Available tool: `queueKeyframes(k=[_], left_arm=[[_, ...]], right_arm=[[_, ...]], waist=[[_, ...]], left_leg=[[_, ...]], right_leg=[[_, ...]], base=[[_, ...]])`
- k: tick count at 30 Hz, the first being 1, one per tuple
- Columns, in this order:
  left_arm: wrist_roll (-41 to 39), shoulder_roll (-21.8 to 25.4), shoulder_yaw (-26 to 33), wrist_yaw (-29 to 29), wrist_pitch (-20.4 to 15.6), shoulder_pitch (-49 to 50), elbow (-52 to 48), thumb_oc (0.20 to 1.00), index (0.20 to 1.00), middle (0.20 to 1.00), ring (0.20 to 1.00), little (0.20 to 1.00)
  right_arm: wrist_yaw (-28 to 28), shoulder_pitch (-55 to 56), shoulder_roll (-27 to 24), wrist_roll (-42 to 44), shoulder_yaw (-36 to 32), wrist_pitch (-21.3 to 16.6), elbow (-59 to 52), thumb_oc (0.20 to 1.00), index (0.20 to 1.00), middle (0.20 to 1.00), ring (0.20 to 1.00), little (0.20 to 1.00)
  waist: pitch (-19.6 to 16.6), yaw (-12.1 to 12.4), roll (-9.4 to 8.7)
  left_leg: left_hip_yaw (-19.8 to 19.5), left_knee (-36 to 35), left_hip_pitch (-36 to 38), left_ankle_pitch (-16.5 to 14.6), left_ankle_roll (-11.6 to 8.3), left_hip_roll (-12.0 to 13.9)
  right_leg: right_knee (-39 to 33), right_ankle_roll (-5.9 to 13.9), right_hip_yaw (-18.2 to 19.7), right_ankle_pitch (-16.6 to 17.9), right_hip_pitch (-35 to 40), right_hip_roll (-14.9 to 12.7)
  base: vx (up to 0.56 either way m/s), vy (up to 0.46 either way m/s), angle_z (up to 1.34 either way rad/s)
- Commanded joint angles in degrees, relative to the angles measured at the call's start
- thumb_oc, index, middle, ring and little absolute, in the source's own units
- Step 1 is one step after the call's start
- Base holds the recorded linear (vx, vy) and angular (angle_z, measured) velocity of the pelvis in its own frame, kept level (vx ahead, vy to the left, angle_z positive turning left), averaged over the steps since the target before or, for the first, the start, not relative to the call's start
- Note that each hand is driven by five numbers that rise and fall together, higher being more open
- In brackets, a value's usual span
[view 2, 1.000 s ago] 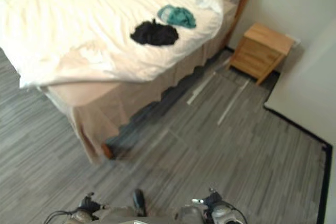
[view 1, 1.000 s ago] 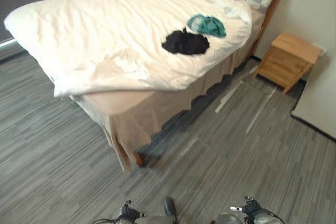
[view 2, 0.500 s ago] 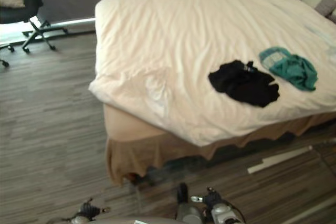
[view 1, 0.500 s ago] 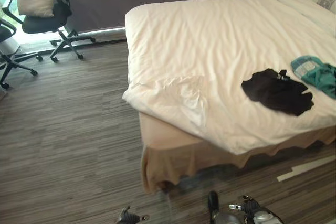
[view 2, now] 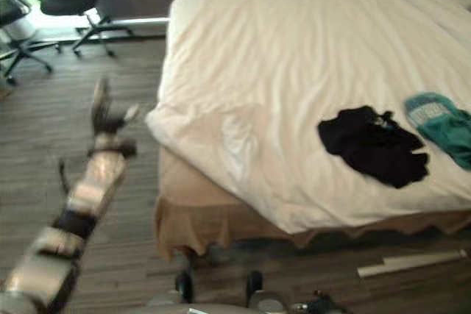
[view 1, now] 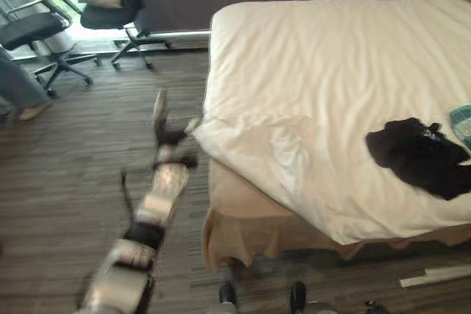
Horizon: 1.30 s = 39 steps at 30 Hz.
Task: Tidy up the quilt and then pick up the clothes from the bed and put them into the laundry hamper.
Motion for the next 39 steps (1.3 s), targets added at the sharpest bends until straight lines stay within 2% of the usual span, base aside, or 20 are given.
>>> queueKeyframes(k=[1, 2, 3, 4, 7, 11, 13, 15, 16, 19, 20, 24, 25, 26, 31, 33, 36, 37, 38, 39], left_arm=[[7.73, 0.53, -1.11, -1.17, -4.11, 1.63, 0.81, 1.0, 1.0, 1.0, 1.0, 1.0], [12.9, 1.03, -6.01, -1.03, -2.5, -4.29, 2.38, 1.0, 1.0, 1.0, 1.0, 1.0], [12.94, 1.01, -6.15, -0.95, -2.54, -4.51, 2.53, 1.0, 1.0, 1.0, 1.0, 1.0], [20.26, 1.61, -12.6, -0.8, 0.26, -12.83, 4.45, 1.0, 1.0, 1.0, 1.0, 1.0], [23.45, 0.78, -16.63, -0.2, 2.15, -18.77, 8.78, 1.0, 1.0, 1.0, 1.0, 1.0], [29.66, -1.62, -23.77, 0.47, 8.13, -30.17, 20.65, 1.0, 1.0, 1.0, 1.0, 1.0], [35.45, -3.16, -27.18, -0.45, 13.21, -35.14, 29.32, 1.0, 1.0, 1.0, 1.0, 1.0], [35.48, -3.26, -27.31, -0.36, 13.2, -35.35, 29.51, 1.0, 1.0, 1.0, 1.0, 1.0], [39.72, -4.13, -28.47, -1.91, 17.8, -36.7, 36.97, 1.0, 1.0, 1.0, 1.0, 1.0], [42.81, -4.16, -28.61, -3.22, 20.47, -35.93, 39.96, 1.0, 1.0, 1.0, 1.0, 1.0], [48.09, -3.31, -29.46, -4.29, 22.4, -35.06, 40.95, 1.0, 1.0, 1.0, 1.0, 1.0], [55.63, -1.21, -31.05, -5.16, 23.22, -31.11, 42.08, 1.0, 1.0, 1.0, 1.0, 1.0], [56.19, -0.79, -31.13, -5.06, 23.21, -29.47, 43.9, 0.47, 0.47, 0.47, 0.47, 0.47], [55.99, -0.16, -31.58, -3.9, 22.56, -25.74, 49.64, 0.2, 0.2, 0.2, 0.2, 0.2], [50.53, -1.83, -30.47, -4.07, 21.38, -18.11, 64.72, 0.2, 0.2, 0.2, 0.2, 0.2], [42.3, -3.2, -24.17, -5.49, 19.89, -8.23, 69.66, 0.2, 0.2, 0.2, 0.2, 0.2], [38.82, -3.27, -20.94, -6.2, 18.08, -3.24, 70.04, 0.2, 0.2, 0.2, 0.2, 0.2], [36.55, -3.17, -18.84, -6.62, 17.73, -1.04, 70.48, 0.382, 0.382, 0.382, 0.382, 0.382], [32.96, -3.45, -14.81, -6.96, 17.35, 3.09, 71.31, 0.934, 0.934, 0.934, 0.934, 0.934], [32.96, -3.45, -14.81, -6.96, 17.35, 3.09, 71.31, 1.0, 1.0, 1.0, 1.0, 1.0]], right_arm=[[-0.56, -2.84, 1.14, -0.13, 1.44, -0.04, 5.17, 1.0, 1.0, 1.0, 1.0, 1.0], [-0.29, -3.58, 1.34, -0.7, 2.0, 0.28, 5.09, 1.0, 1.0, 1.0, 1.0, 1.0], [-0.29, -3.65, 1.37, -0.71, 1.9, 0.29, 5.09, 1.0, 1.0, 1.0, 1.0, 1.0], [-0.97, -4.49, 1.64, -1.12, 2.34, 0.04, 4.41, 1.0, 1.0, 1.0, 1.0, 1.0], [-1.69, -5.11, 1.81, -1.34, 2.69, -0.06, 3.71, 1.0, 1.0, 1.0, 1.0, 1.0], [-2.79, -7.34, 1.34, -1.34, 3.44, -0.09, 3.03, 1.0, 1.0, 1.0, 1.0, 1.0], [-3.61, -8.18, 1.47, -0.75, 3.74, -0.03, 3.03, 1.0, 1.0, 1.0, 1.0, 1.0], [-3.61, -8.25, 1.51, -0.74, 3.65, -0.03, 3.06, 1.0, 1.0, 1.0, 1.0, 1.0], [-3.91, -8.71, 1.58, 0.22, 3.58, 0.17, 3.08, 1.0, 1.0, 1.0, 1.0, 1.0], [-3.93, -8.85, 1.71, 0.62, 3.51, 0.5, 3.2, 1.0, 1.0, 1.0, 1.0, 1.0], [-3.85, -8.68, 1.57, 0.64, 3.32, 0.91, 3.24, 1.0, 1.0, 1.0, 1.0, 1.0], [-3.4, -9.35, 0.45, 0.27, 3.68, 1.23, 3.96, 1.0, 1.0, 1.0, 1.0, 1.0], [-3.31, -9.35, 0.13, -0.51, 4.26, 1.33, 4.12, 1.0, 1.0, 1.0, 1.0, 1.0], [-2.97, -8.96, -0.31, -2.66, 5.69, 1.37, 4.93, 1.0, 1.0, 1.0, 1.0, 1.0], [-3.02, -9.7, -1.44, -3.6, 6.3, 1.36, 6.69, 1.0, 1.0, 1.0, 1.0, 1.0], [-4.35, -13.27, -3.42, -2.86, 4.34, 1.27, 6.26, 1.0, 1.0, 1.0, 1.0, 1.0], [-5.11, -15.35, -5.27, -6.01, 5.12, 1.13, 5.14, 1.0, 1.0, 1.0, 1.0, 1.0], [-5.04, -16.96, -7.26, -7.05, 5.11, 0.95, 3.73, 1.0, 1.0, 1.0, 1.0, 1.0], [-5.62, -19.7, -10.91, -8.0, 4.52, 0.58, 0.66, 1.0, 1.0, 1.0, 1.0, 1.0], [-5.62, -19.69, -10.91, -8.0, 4.52, 0.58, 0.66, 1.0, 1.0, 1.0, 1.0, 1.0]], waist=[[-0.89, -1.01, 0.78], [-1.03, -2.58, 1.54], [-1.11, -2.39, 1.52], [-0.7, -4.22, 2.49], [-0.55, -5.46, 3.1], [1.17, -7.29, 3.66], [3.02, -7.92, 3.51], [3.01, -7.86, 3.48], [4.68, -7.91, 2.86], [5.51, -7.68, 2.39], [5.92, -7.41, 2.15], [6.22, -6.65, 1.75], [6.26, -6.54, 1.7], [5.83, -6.34, 1.77], [3.64, -6.59, 1.89], [1.7, -6.23, 2.0], [0.34, -5.27, 1.83], [-0.21, -4.69, 1.6], [-1.13, -3.53, 1.14], [-1.17, -3.52, 1.15]], left_leg=[[-1.21, 0.42, 2.56, -3.68, -1.05, 1.44], [0.21, 0.27, 2.77, -4.41, -0.87, 1.3], [0.32, 0.21, 2.59, -4.21, -0.87, 1.3], [1.37, 0.31, 2.17, -4.75, -0.58, 0.91], [2.76, 0.33, 0.87, -4.7, -0.34, 0.57], [4.59, 0.76, -2.29, -4.58, 0.06, -0.1], [5.07, 1.67, -4.73, -4.12, 0.05, -0.02], [5.05, 1.77, -4.87, -4.14, 0.05, -0.02], [4.93, 2.79, -6.33, -3.93, -0.04, 0.4], [4.73, 3.52, -6.83, -3.91, -0.21, 0.72], [4.52, 3.95, -6.64, -4.04, -0.29, 0.99], [4.2, 4.11, -5.92, -4.27, -0.6, 1.37], [4.17, 4.12, -5.4, -4.43, -0.66, 1.43], [3.99, 4.05, -4.22, -4.8, -0.72, 1.48], [3.96, 2.39, -1.4, -4.55, -0.79, 1.39], [3.98, 0.78, 1.07, -4.31, -0.81, 1.51], [3.73, 0.16, 1.68, -3.99, -0.87, 1.66], [3.41, 0.09, 1.89, -3.96, -0.93, 1.8], [2.83, 0.09, 2.17, -3.85, -0.98, 1.95], [2.84, 0.09, 2.13, -3.84, -0.98, 1.95]], right_leg=[[0.12, 3.41, 0.56, -6.55, 1.82, -5.2], [0.12, 3.94, 1.73, -5.94, 0.34, -5.61], [0.12, 3.9, 1.87, -5.78, 0.05, -5.59], [0.12, 4.44, 3.33, -4.92, -2.16, -5.87], [0.12, 4.95, 4.89, -3.63, -5.24, -5.99], [0.12, 5.71, 7.21, -1.66, -10.64, -6.08], [0.46, 5.77, 7.66, -0.98, -13.21, -6.42], [0.48, 5.76, 7.65, -0.97, -13.31, -6.43], [0.73, 5.62, 7.51, -0.78, -14.16, -6.62], [0.82, 5.42, 7.21, -0.91, -14.07, -6.74], [0.97, 5.24, 6.72, -1.09, -13.4, -6.87], [1.06, 4.99, 6.18, -1.63, -12.03, -6.95], [0.97, 4.98, 6.02, -1.81, -11.28, -6.98], [0.86, 4.87, 5.61, -2.3, -9.59, -7.03], [0.62, 4.75, 5.68, -2.63, -7.25, -6.56], [0.39, 4.62, 5.72, -3.1, -5.37, -6.04], [0.12, 4.4, 5.44, -3.13, -4.61, -5.81], [0.12, 4.32, 4.91, -3.23, -4.12, -5.8], [0.12, 4.24, 4.24, -3.35, -3.27, -5.75], [0.12, 4.24, 4.24, -3.34, -3.32, -5.75]], base=[[0.03, 0.06, -0.12], [0.02, 0.058, 0.03], [-0.02, 0.092, -0.27], [-0.04, 0.047, -0.39], [-0.06, 0.058, -0.39], [-0.11, 0.041, -0.49], [-0.12, -0.008, -0.39], [-0.07, -0.022, -0.2], [-0.07, -0.031, -0.2], [-0.05, -0.044, -0.02], [-0.03, -0.059, 0.04], [0.0, -0.025, 0.13], [0.05, 0.006, 0.13], [0.03, 0.003, 0.09], [0.06, 0.036, 0.14], [0.07, 0.051, -0.08], [0.04, 0.002, -0.01], [0.05, -0.008, -0.01], [0.03, -0.008, 0.0], [0.03, -0.005, 0.06]])
